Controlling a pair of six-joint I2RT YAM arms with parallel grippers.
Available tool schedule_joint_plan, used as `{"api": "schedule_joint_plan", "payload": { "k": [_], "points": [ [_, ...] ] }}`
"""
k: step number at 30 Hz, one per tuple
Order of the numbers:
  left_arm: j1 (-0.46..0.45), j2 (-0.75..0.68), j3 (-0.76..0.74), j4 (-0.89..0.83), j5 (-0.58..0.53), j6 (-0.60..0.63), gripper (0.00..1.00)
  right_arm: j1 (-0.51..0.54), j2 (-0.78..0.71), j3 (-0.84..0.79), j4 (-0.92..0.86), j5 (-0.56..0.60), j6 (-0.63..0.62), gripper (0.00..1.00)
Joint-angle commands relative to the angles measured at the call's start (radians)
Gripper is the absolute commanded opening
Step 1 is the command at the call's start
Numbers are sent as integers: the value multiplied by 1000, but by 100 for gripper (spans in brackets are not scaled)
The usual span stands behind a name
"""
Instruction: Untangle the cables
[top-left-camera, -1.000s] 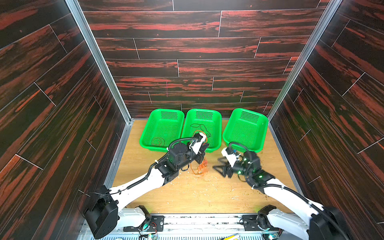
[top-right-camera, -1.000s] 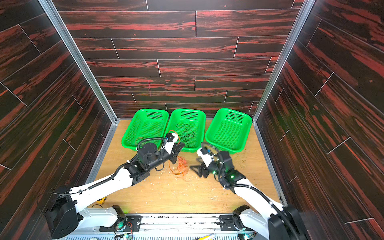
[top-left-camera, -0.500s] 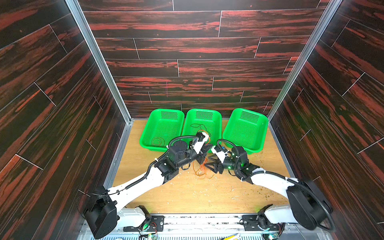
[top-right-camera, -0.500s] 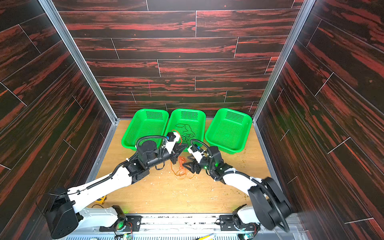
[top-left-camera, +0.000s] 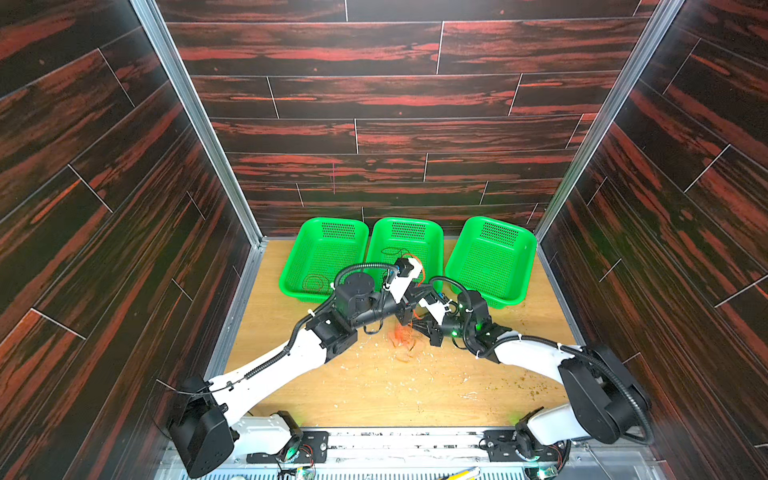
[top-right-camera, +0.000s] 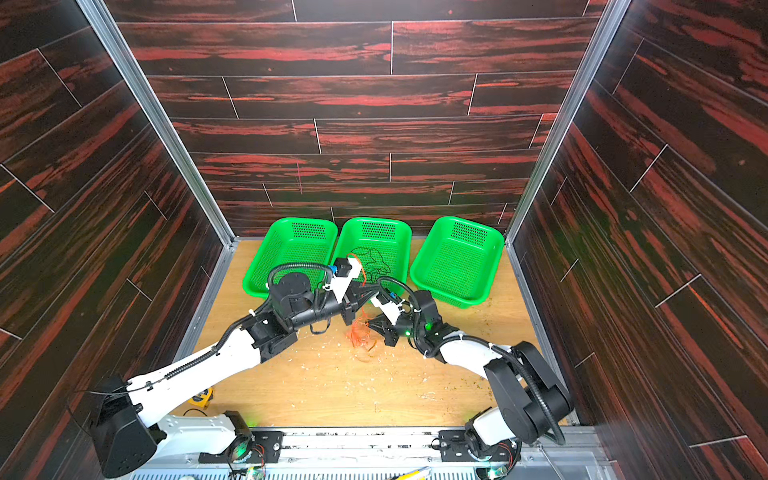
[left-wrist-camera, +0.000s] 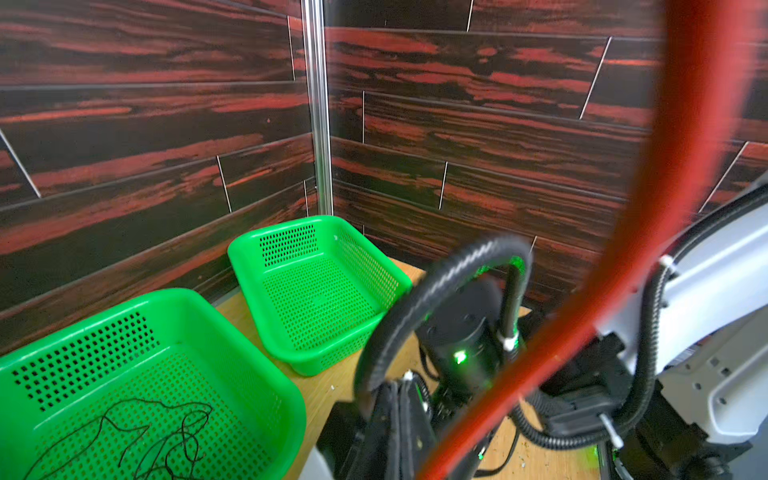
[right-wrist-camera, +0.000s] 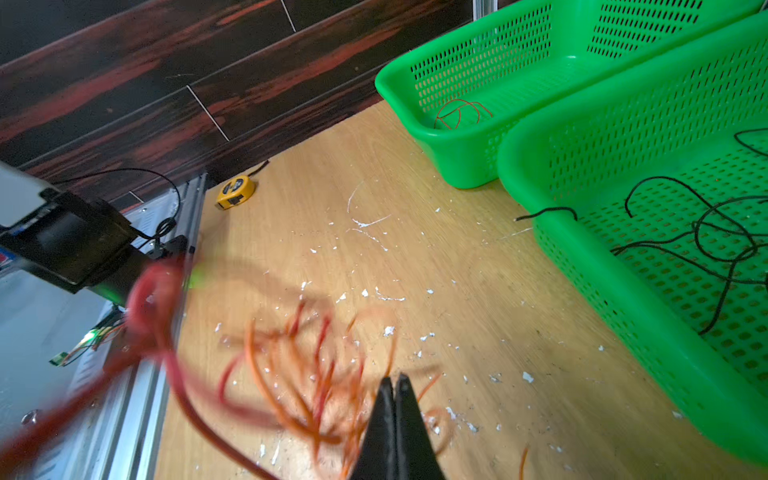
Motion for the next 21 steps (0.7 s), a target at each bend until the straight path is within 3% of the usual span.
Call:
{"api": "schedule_joint_plan", "payload": {
  "k": [1,2,3,6,11,16,21],
  "points": [
    [0,-43,48,-16,-2,5,0,1,3,-28,50,-24,-8,19],
    [0,-41,54,-25,3,11,0,1,-7,-43,72,-30,-5,33],
    [-1,-38,68,-44,15,19,0,1,-20,-52,82,-49,-17,39],
    [-1,-21,93,-76,28,32,0,2,-35,-48,44,-48,-50,48],
    [-1,-21,124,-119,-47,87,0,-3,-54,6,-133,131,-80,50],
    [7,-26,213,-209,-131,179,0,-21,-99,-19,-148,194,-74,50],
    [28,-25,317,-292,-178,243,0,-49,-151,-53,-155,183,-54,51]
  ]
}}
